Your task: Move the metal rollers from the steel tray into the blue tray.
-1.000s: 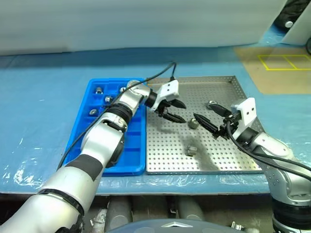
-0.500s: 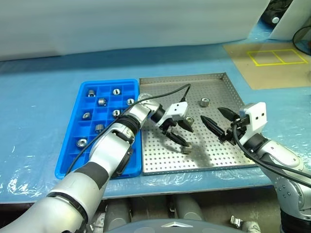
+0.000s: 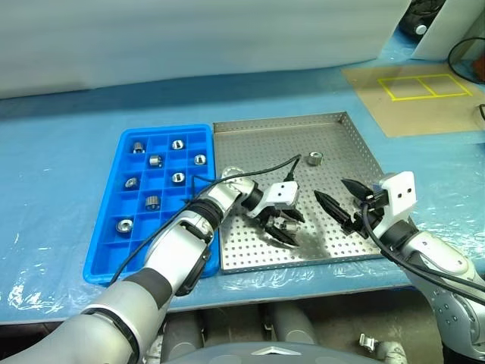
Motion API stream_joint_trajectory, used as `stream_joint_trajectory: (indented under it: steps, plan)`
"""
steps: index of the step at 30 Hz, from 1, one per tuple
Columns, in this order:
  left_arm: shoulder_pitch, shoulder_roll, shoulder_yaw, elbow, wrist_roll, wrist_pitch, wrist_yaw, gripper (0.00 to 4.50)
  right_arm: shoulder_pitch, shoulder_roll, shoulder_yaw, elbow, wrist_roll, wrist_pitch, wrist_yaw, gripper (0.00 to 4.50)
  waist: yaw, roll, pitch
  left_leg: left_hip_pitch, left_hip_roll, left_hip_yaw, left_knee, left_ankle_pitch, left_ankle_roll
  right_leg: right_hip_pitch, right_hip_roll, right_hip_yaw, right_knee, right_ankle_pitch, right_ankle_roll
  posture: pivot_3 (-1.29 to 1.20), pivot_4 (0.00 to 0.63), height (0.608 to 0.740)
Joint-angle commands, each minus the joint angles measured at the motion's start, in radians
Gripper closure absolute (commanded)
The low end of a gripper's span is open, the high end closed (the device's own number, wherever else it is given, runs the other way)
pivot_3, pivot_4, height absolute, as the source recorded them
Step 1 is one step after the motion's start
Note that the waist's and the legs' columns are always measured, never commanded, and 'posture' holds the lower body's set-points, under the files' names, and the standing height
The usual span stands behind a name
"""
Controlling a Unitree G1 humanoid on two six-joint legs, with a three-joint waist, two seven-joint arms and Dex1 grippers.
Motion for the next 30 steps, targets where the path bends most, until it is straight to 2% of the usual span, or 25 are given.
stream_joint_trajectory:
  steps: [1, 9, 12, 15, 18, 23, 30]
  plan:
    - [0.011, -0.019, -0.001, -0.012, -0.002, 0.002, 0.016, 1.15, 0.013, -0.009, -0.015, -0.051, 0.017, -0.001, -0.01, 0.71, 0.0, 0.0, 0.0, 0.0, 0.0, 0.0, 0.0, 0.0, 0.0, 0.0, 0.0, 0.0, 0.0, 0.0, 0.0, -0.69, 0.15, 0.74]
    - [0.027, -0.014, -0.021, 0.004, 0.033, -0.006, 0.06, 1.15, 0.003, -0.024, -0.003, -0.033, 0.01, -0.003, -0.013, 0.71, -0.015, 0.0, 0.0, 0.0, -0.001, 0.0, 0.0, -0.001, 0.001, 0.001, -0.001, 0.0, -0.001, 0.0, 0.0, -0.67, 0.15, 0.74]
    - [0.024, -0.004, -0.017, 0.005, 0.033, 0.0, 0.06, 1.69, -0.018, -0.027, 0.006, -0.017, 0.007, -0.007, -0.011, 0.71, -0.022, 0.0, 0.0, 0.0, -0.002, 0.0, 0.0, -0.001, 0.001, 0.001, -0.001, 0.0, -0.001, 0.0, 0.001, -0.66, 0.15, 0.74]
    - [0.018, 0.002, -0.017, 0.007, 0.044, 0.009, 0.115, 2.61, -0.034, -0.027, 0.015, -0.006, 0.006, -0.008, -0.008, 0.71, -0.024, 0.0, 0.0, 0.0, -0.002, 0.0, 0.001, -0.001, 0.001, 0.001, -0.001, 0.0, -0.001, 0.0, 0.001, -0.64, 0.15, 0.74]
    - [0.02, 0.015, -0.011, 0.002, 0.027, 0.004, 0.06, 2.61, -0.041, -0.028, 0.024, 0.001, 0.003, -0.01, -0.003, 0.71, -0.024, 0.0, 0.0, 0.0, -0.002, 0.0, 0.001, -0.001, 0.001, 0.001, -0.001, 0.0, -0.001, 0.0, 0.001, -0.63, 0.15, 0.74]
    - [0.003, 0.025, 0.002, -0.006, 0.026, 0.0, 0.121, 2.7, -0.061, -0.032, 0.036, 0.023, 0.002, -0.016, 0.007, 0.71, -0.023, 0.0, 0.0, 0.0, -0.002, 0.0, 0.001, -0.001, 0.001, 0.001, -0.001, 0.0, -0.001, 0.0, 0.001, -0.61, 0.15, 0.74]
    - [-0.146, 0.075, 0.148, -0.086, -0.123, 0.102, 0.095, 2.7, -0.179, -0.031, 0.12, 0.131, -0.022, -0.057, 0.057, 0.71, -0.017, 0.0, 0.0, -0.001, -0.002, -0.001, 0.001, -0.001, 0.001, 0.0, -0.001, 0.001, 0.0, 0.001, 0.002, -0.51, 0.15, 0.74]
